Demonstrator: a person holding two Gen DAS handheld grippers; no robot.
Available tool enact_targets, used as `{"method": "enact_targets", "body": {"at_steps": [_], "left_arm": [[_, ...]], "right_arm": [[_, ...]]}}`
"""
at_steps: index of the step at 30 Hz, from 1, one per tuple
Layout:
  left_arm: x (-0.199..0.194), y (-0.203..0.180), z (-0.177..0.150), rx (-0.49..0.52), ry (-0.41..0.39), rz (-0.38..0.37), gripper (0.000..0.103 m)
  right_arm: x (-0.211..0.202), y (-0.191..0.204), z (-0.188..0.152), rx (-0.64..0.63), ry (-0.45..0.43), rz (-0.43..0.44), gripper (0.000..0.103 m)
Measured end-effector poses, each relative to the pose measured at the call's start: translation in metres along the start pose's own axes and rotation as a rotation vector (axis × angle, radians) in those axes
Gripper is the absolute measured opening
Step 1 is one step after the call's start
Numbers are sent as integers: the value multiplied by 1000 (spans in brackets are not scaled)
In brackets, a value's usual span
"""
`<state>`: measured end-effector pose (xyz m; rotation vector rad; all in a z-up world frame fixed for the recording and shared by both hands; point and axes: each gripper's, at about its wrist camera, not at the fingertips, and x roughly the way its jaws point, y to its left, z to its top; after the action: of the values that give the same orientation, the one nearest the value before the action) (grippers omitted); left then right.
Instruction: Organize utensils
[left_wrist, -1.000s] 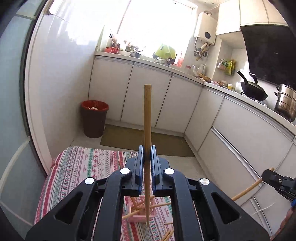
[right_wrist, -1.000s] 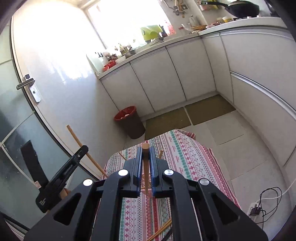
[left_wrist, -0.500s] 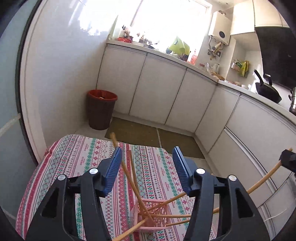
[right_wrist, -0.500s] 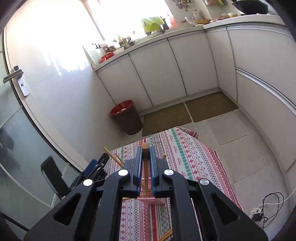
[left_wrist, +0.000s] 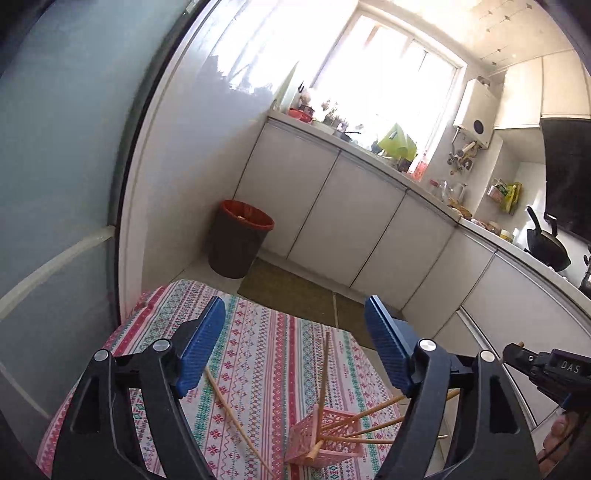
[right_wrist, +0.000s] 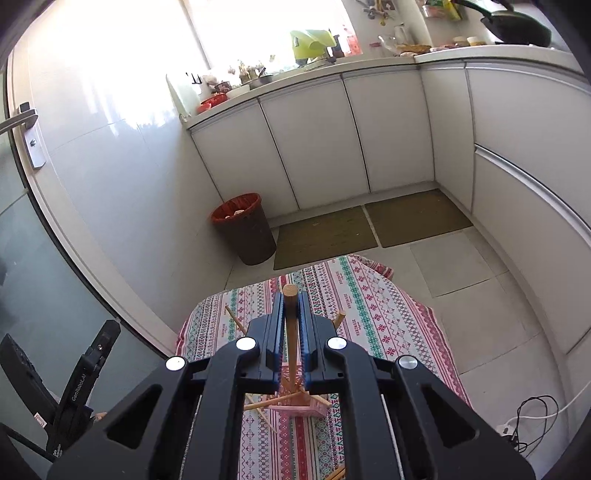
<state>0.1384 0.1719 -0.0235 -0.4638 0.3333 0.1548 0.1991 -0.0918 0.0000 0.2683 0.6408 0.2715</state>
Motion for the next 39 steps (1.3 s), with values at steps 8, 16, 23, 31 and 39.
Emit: {"method": "enact_targets", "body": {"at_steps": [8, 16, 23, 31, 39], "left_arm": [[134, 101, -32, -182, 568, 303, 79], [232, 122, -70, -202, 756, 389, 60], [279, 115, -85, -163, 836, 446, 45], [271, 104, -95, -47, 775, 425, 7], [153, 91, -54, 56, 576, 331, 7]], "right_arm": [[-13, 13, 11, -9, -46, 36, 8], [-8, 14, 23, -7, -50, 53, 8], [10, 9, 26, 2, -26, 49, 8], [12, 4, 30, 13, -13, 44, 8], [-22, 3, 27, 28, -41, 83, 8]]}}
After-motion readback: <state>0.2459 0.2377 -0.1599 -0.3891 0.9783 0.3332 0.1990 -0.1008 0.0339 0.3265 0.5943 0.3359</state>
